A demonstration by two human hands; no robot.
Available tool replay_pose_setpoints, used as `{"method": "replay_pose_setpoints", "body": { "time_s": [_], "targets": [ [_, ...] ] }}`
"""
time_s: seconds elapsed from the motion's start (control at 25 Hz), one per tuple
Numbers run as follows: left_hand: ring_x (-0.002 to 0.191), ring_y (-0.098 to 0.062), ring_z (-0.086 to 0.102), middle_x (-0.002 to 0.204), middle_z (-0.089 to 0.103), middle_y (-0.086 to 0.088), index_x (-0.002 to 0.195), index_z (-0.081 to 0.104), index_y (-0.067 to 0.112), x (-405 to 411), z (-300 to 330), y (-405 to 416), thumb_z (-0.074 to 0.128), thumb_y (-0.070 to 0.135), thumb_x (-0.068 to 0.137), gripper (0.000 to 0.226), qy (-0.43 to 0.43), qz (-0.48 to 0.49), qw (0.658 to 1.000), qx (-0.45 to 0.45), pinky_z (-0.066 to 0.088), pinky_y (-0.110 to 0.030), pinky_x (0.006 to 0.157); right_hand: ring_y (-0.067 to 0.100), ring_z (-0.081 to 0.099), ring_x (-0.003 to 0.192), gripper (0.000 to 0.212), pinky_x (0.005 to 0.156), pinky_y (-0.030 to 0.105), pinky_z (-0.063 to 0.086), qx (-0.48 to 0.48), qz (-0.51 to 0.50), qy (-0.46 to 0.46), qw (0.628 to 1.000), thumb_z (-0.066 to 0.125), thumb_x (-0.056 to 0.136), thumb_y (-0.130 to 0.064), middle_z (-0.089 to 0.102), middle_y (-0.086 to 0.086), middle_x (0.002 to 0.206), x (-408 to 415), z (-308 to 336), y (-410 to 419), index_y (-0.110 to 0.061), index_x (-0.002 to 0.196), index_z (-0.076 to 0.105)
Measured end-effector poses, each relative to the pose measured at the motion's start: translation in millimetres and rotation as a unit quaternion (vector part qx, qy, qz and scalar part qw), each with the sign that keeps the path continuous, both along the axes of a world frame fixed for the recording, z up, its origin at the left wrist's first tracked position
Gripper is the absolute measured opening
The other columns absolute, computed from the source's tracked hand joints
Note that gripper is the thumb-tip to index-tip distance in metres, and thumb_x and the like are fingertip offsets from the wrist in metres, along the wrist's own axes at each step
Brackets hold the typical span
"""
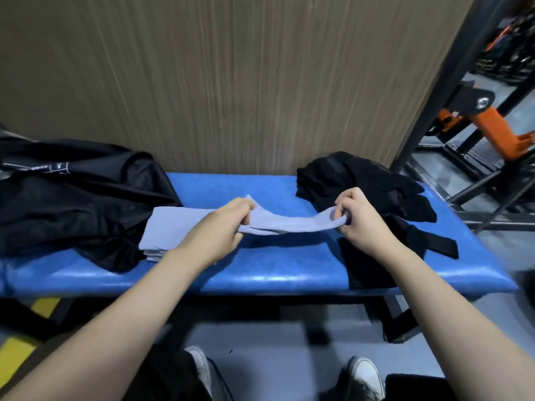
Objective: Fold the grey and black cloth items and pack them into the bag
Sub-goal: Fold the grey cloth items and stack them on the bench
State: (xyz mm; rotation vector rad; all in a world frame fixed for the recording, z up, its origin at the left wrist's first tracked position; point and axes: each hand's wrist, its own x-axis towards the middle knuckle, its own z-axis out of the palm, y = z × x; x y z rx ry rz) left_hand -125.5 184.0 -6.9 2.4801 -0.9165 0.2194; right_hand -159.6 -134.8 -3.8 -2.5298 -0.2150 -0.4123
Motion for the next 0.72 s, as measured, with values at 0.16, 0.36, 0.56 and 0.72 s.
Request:
{"method": "replay_pose_setpoints", "body": {
  "time_s": [0.16, 0.36, 0.56, 0.72],
  "targets": [
    [0.096, -0.025, 0.057, 0.103, 0.055, 0.004, 0.088, 0.041, 0.024, -2.1, -15.8, 0.0, 0.051, 0.009, 0.081, 0.02, 0.026, 0.027, 0.987, 0.153, 0.046, -0.036, 0.077, 0.018, 0.058, 0.087, 0.041, 0.076, 0.024, 0.045, -0.067, 0.082, 0.148, 0.983, 0.054, 0.064, 0.016, 0.049, -0.003, 0.099, -1.4, -9.9, 3.8, -0.024, 0.071, 0.055],
    [0.105, -0.011, 0.049, 0.096, 0.055, 0.013, 0.081, 0.049, 0.029, -5.1, -10.3, -2.9, 0.058, 0.036, 0.078, 0.013, -0.023, 0.029, 0.978, 0.204, 0.032, -0.027, 0.103, 0.007, 0.057, 0.101, 0.03, 0.086, 0.017, 0.045, -0.025, 0.096, 0.239, 0.966, 0.08, 0.075, -0.008, 0.056, -0.009, 0.108, -13.9, 6.2, -13.8, -0.028, 0.094, 0.069],
    [0.097, -0.013, 0.056, 0.096, 0.058, 0.011, 0.08, 0.051, 0.028, -4.6, -10.6, -10.4, 0.057, 0.041, 0.089, 0.017, -0.018, 0.076, 0.982, 0.172, 0.027, -0.029, 0.105, 0.008, 0.054, 0.08, 0.026, 0.084, 0.028, 0.049, -0.006, -0.045, 0.175, 0.984, 0.079, 0.082, -0.03, 0.045, 0.001, 0.108, -15.4, -2.2, -21.4, -0.031, 0.101, 0.062],
    [0.105, -0.013, 0.055, 0.113, 0.057, 0.013, 0.105, 0.057, 0.03, -0.7, -14.5, -11.8, 0.063, 0.038, 0.09, 0.018, 0.023, 0.051, 0.984, 0.168, 0.023, -0.031, 0.11, 0.016, 0.053, 0.087, 0.044, 0.083, 0.024, 0.041, -0.03, -0.027, 0.236, 0.971, 0.083, 0.077, -0.029, 0.043, -0.001, 0.103, -12.4, -12.1, -18.0, -0.037, 0.114, 0.06]
  ]
}}
